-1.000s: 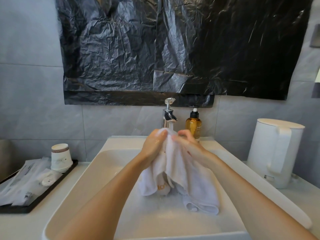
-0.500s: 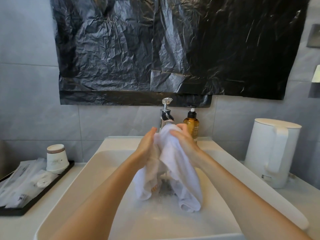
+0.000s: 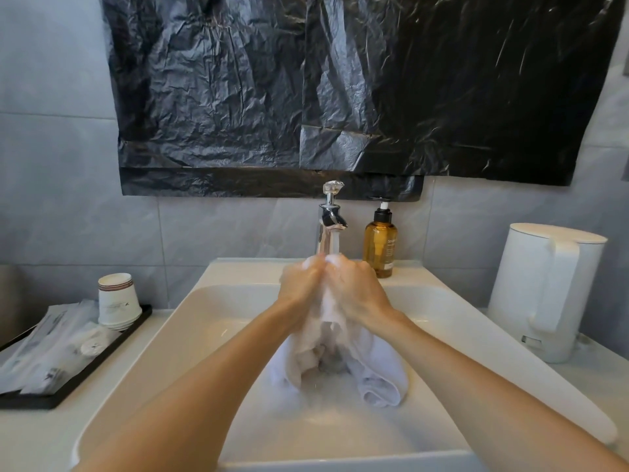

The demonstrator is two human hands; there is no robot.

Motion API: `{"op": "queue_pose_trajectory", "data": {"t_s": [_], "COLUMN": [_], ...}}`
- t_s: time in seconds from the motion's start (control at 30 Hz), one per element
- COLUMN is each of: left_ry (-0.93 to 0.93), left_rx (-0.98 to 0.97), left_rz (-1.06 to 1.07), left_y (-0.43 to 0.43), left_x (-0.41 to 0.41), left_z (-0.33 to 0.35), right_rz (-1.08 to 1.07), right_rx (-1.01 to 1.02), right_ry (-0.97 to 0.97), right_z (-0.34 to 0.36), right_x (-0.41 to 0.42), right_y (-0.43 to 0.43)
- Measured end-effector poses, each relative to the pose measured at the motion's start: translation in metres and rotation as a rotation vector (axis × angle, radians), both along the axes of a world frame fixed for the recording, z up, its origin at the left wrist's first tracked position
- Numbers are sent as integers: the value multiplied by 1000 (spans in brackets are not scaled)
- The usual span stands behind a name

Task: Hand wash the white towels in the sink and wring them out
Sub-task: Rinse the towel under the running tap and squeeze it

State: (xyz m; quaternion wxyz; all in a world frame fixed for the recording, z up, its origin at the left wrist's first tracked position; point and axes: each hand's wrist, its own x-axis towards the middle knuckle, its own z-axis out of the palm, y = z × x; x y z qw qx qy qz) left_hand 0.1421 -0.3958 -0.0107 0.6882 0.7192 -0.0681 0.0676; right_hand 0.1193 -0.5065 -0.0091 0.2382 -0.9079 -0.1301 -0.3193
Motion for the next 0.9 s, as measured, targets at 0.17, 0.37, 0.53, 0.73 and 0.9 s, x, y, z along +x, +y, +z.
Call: {"op": "queue_pose_trajectory", "data": {"t_s": [0.17, 0.37, 0.53, 0.73, 0.9], "left_ry": [-270, -269, -200, -96, -175], "left_rx": [606, 451, 282, 528, 177], "left_rz": [170, 205, 345, 375, -243], "left_y": [8, 18, 32, 45, 18], "left_x": [-5, 5, 17, 27, 5], "left_z": [6, 8, 15, 11, 18], "right_rz": [-10, 213, 146, 360, 351], "right_rx": [-136, 250, 157, 914, 964], "right_ry": [42, 520, 811, 653, 542], "right_z": [7, -6, -9, 28, 27], "right_x": [-6, 2, 4, -2, -6], "right_y": [-8, -26, -40, -41, -15]}}
